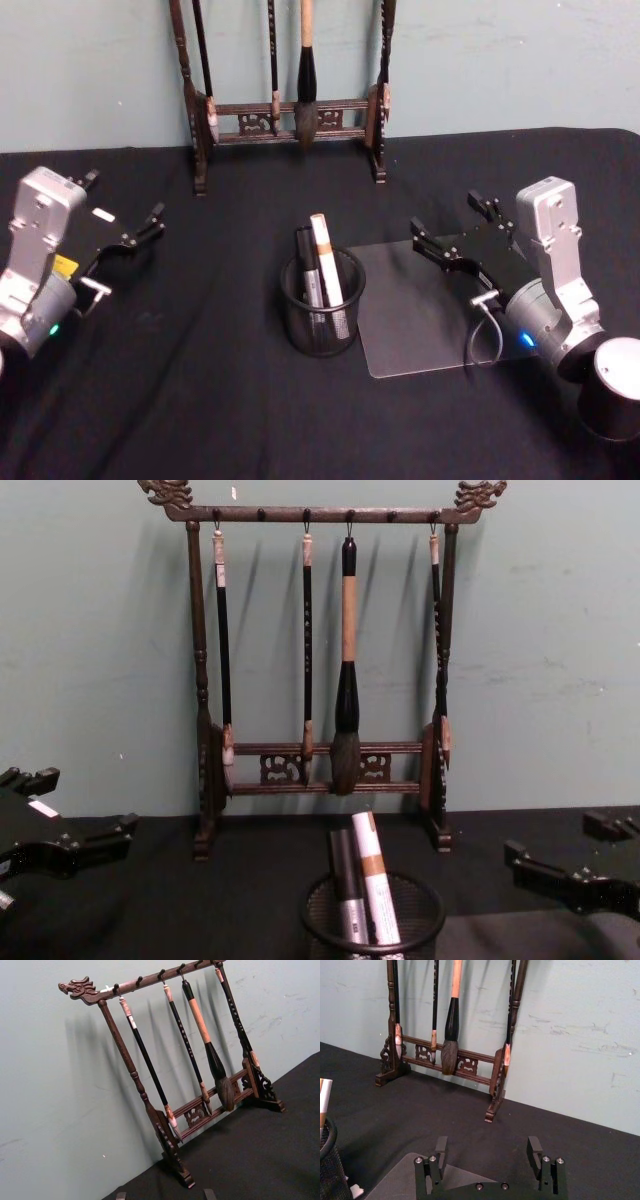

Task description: Pick up the water-based marker from the table and place it into the pen holder.

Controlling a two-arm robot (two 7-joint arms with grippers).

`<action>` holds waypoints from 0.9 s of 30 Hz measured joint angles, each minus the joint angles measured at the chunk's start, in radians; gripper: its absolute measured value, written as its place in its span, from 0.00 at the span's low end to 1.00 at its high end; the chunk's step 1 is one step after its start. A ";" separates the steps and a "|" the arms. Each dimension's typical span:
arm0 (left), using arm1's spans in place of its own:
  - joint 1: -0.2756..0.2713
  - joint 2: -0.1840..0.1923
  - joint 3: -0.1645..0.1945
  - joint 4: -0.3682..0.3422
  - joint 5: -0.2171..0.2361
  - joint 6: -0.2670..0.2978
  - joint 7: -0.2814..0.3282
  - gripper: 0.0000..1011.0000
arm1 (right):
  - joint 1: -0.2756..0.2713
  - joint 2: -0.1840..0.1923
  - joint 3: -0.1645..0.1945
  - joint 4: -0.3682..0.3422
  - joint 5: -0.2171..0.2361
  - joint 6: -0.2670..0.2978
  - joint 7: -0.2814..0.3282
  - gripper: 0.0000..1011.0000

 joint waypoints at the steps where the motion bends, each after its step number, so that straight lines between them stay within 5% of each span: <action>1: 0.000 0.000 0.000 0.000 0.000 0.000 0.000 0.99 | 0.000 0.000 0.000 0.000 0.000 0.000 0.000 0.99; 27: 0.000 0.000 0.000 0.000 0.000 0.000 0.000 0.99 | 0.000 0.000 0.000 0.000 0.000 0.000 0.000 0.99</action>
